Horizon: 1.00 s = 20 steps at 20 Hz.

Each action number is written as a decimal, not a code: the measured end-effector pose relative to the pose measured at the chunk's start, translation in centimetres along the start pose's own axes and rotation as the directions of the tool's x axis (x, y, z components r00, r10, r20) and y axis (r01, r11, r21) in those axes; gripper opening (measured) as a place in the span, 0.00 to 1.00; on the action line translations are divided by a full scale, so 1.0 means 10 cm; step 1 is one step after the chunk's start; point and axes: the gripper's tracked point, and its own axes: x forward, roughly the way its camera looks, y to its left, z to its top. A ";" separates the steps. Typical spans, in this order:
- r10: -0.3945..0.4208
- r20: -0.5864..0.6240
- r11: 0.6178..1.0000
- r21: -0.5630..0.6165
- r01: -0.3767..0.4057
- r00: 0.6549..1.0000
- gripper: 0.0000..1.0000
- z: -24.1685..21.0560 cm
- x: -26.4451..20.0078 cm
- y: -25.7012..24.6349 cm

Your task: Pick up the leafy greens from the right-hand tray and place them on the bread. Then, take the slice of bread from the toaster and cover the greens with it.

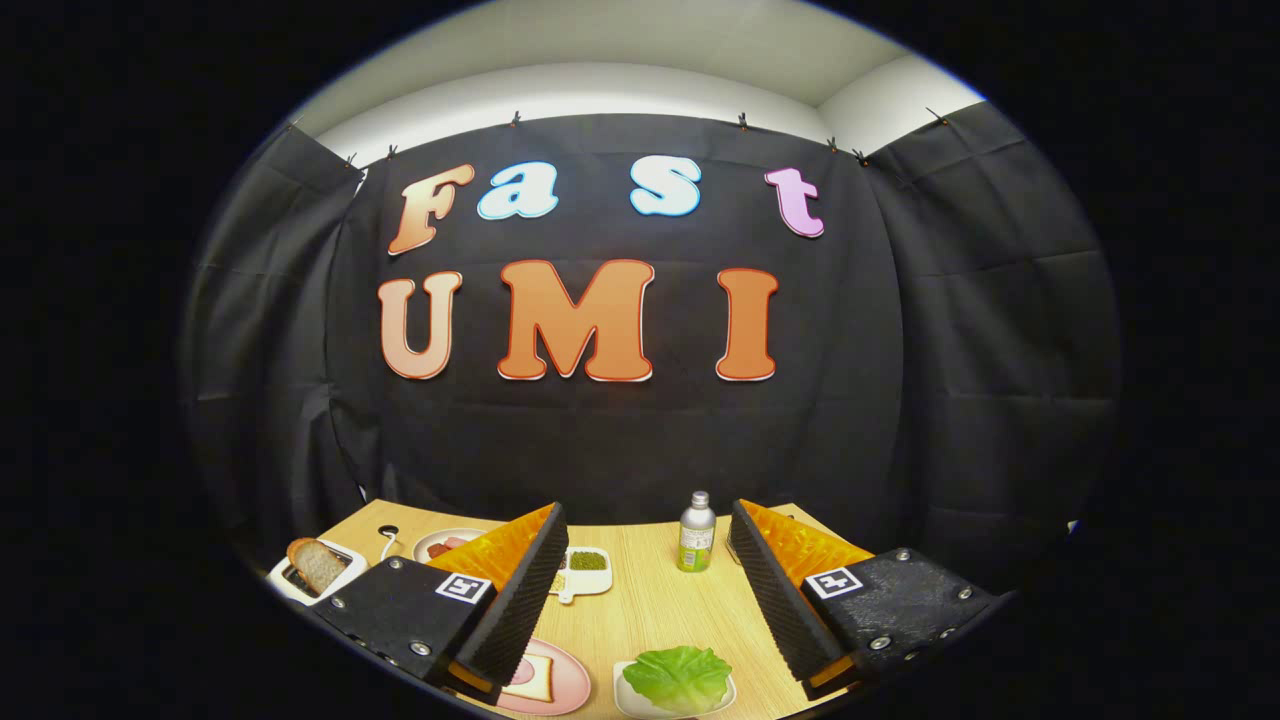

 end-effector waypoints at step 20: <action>0.012 -0.399 0.999 -0.041 -0.031 0.917 0.99 -2.13 0.18 -0.34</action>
